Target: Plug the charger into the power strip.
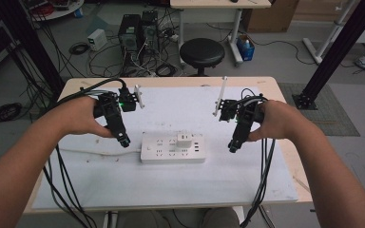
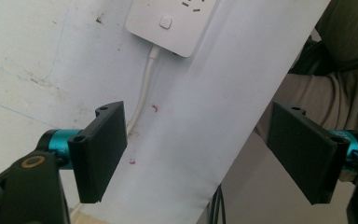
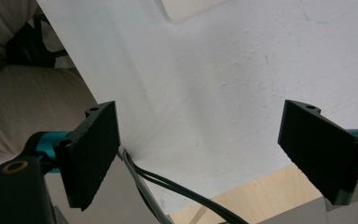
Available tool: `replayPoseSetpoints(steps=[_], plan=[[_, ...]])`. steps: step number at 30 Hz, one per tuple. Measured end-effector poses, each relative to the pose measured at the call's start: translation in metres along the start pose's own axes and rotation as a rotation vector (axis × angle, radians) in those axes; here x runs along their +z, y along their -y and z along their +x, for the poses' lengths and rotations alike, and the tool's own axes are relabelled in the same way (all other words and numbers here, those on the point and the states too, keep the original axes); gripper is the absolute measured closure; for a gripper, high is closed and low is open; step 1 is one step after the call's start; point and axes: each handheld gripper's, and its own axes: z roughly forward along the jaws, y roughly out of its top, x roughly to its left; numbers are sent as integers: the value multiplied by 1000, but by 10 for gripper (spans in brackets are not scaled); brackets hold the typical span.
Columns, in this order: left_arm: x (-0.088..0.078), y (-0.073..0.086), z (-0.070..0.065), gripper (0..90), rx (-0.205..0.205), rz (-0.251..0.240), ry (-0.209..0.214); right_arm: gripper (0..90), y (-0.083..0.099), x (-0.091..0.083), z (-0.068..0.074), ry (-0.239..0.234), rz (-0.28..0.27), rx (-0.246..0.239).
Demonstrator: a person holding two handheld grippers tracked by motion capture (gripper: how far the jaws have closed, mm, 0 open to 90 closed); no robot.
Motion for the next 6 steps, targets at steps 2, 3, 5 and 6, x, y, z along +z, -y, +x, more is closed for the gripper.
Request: replayPoseSetpoints(steps=[2, 3, 5, 6], plan=[[1, 0, 0, 205, 1, 0, -1, 124, 0, 0, 0, -1, 4, -2], [0, 1, 0, 205, 1, 3, -2, 124, 0, -1, 1, 0, 2, 13], [0, 1, 0, 205, 2, 5, -3, 123, 1, 0, -1, 1, -9, 3], [0, 1, 0, 205, -3, 1, -4, 124, 1, -1, -1, 2, -4, 9]])
